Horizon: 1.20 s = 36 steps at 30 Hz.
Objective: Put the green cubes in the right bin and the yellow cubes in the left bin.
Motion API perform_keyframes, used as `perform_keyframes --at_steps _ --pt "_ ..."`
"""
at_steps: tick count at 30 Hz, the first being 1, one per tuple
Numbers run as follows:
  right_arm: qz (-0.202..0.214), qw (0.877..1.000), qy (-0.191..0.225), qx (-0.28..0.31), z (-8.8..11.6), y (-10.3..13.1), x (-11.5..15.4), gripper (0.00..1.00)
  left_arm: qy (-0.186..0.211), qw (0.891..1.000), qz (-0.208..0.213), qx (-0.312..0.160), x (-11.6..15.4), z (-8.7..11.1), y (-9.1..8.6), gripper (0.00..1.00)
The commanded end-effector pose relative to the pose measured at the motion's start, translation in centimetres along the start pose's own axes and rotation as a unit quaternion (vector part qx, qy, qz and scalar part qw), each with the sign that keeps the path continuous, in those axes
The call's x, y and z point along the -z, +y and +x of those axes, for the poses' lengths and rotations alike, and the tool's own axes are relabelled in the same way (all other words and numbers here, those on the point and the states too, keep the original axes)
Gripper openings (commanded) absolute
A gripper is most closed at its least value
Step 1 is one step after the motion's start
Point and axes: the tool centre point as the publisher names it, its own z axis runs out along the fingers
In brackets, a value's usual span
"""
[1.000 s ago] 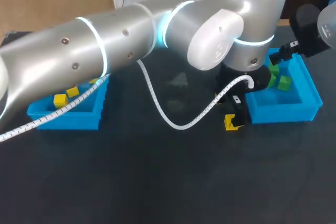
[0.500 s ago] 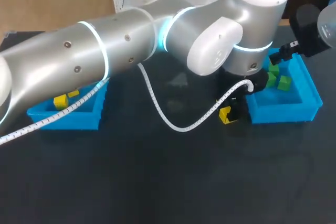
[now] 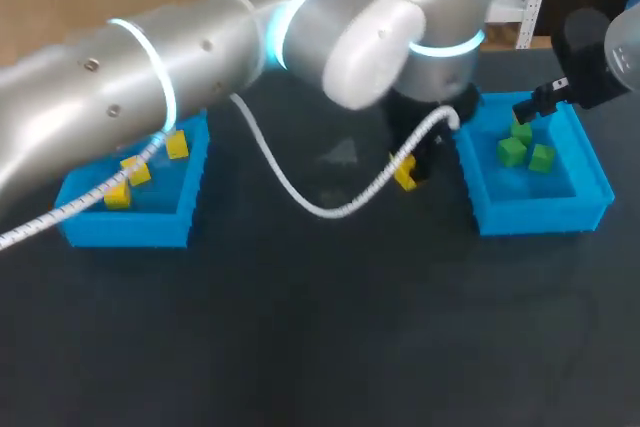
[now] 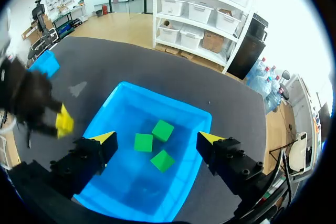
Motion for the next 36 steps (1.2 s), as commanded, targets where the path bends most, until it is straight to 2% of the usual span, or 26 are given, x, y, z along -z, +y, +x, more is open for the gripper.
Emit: perform_keyframes --at_steps 1,7,11,19,26,31,36 --pt "0.002 1.0 -0.001 0.0 0.1 0.1 0.1 1.0 -0.039 0.998 0.006 0.044 2.5 2.7 3.2 0.0" --pt "0.002 1.0 -0.001 0.0 0.1 0.1 0.1 1.0 -0.061 0.99 -0.005 0.126 4.5 6.1 7.6 0.0" --pt "0.002 1.0 -0.001 0.0 0.1 0.1 0.1 1.0 -0.073 0.98 -0.012 0.182 5.3 8.5 10.4 0.0" --pt "0.002 1.0 -0.001 0.0 0.1 0.1 0.1 1.0 -0.093 0.948 -0.036 0.301 7.2 14.8 15.5 0.0" --pt "0.002 1.0 -0.001 0.0 0.1 0.1 0.1 1.0 -0.089 0.919 -0.047 0.382 7.1 21.0 17.8 0.0" --pt "0.002 1.0 -0.001 0.0 0.1 0.1 0.1 1.0 -0.084 0.895 -0.052 0.434 6.9 24.8 18.6 0.0" --pt "0.002 1.0 -0.001 0.0 0.1 0.1 0.1 1.0 -0.081 0.88 -0.053 0.464 6.7 27.5 18.8 0.0"
